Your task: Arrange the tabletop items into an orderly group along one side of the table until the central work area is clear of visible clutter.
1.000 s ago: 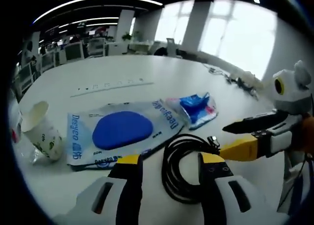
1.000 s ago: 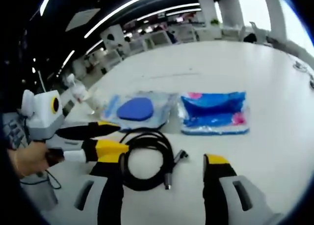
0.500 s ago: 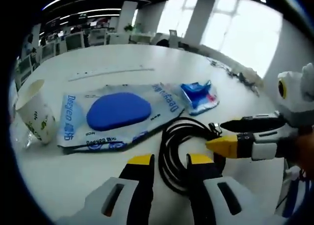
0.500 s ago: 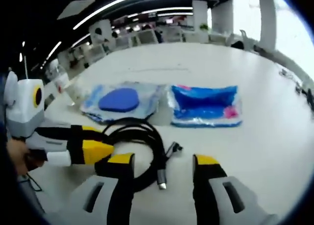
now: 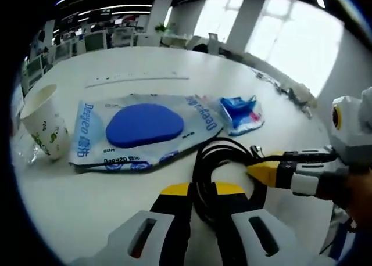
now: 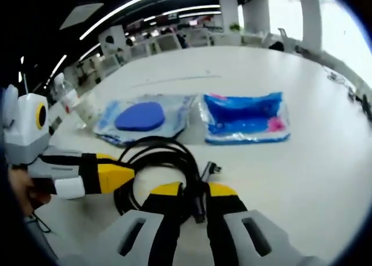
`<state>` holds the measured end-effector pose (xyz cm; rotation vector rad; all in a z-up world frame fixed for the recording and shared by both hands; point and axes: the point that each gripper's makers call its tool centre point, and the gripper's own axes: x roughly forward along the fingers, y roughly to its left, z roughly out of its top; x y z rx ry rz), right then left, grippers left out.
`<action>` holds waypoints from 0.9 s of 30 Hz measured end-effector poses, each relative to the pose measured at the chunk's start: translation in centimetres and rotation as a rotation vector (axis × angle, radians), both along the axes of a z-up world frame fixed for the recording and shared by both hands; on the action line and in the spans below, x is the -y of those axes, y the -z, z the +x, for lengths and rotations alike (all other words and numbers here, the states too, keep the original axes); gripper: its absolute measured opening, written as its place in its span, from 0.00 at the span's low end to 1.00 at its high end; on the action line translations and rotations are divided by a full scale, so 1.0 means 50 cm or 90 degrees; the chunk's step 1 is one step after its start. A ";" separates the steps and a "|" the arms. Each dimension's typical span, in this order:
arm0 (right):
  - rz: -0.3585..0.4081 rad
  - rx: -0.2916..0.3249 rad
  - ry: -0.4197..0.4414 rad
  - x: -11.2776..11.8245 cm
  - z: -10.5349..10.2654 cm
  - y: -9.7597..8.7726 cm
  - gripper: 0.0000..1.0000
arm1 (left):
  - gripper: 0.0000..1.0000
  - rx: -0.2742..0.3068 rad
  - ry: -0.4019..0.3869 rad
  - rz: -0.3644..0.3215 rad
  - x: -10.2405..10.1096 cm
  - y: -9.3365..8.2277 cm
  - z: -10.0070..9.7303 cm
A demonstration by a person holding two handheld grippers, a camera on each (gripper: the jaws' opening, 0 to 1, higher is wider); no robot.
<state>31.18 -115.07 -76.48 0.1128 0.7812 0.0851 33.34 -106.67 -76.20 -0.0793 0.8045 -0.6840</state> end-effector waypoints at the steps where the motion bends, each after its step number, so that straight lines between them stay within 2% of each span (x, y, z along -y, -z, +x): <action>1: -0.004 0.000 0.002 0.003 0.001 0.001 0.11 | 0.10 -0.002 -0.003 -0.003 -0.001 -0.001 -0.001; 6: 0.015 -0.004 0.017 0.001 -0.004 -0.002 0.10 | 0.06 0.002 0.002 0.000 -0.002 -0.005 -0.003; 12: 0.025 0.003 0.027 0.008 -0.012 -0.020 0.09 | 0.05 -0.017 -0.003 -0.013 -0.001 -0.016 -0.011; 20: 0.034 0.020 0.046 0.023 -0.019 -0.057 0.09 | 0.05 -0.003 0.009 -0.033 0.019 -0.058 -0.012; 27: 0.042 0.019 0.058 0.045 -0.029 -0.075 0.09 | 0.05 -0.004 0.022 -0.043 0.047 -0.071 -0.018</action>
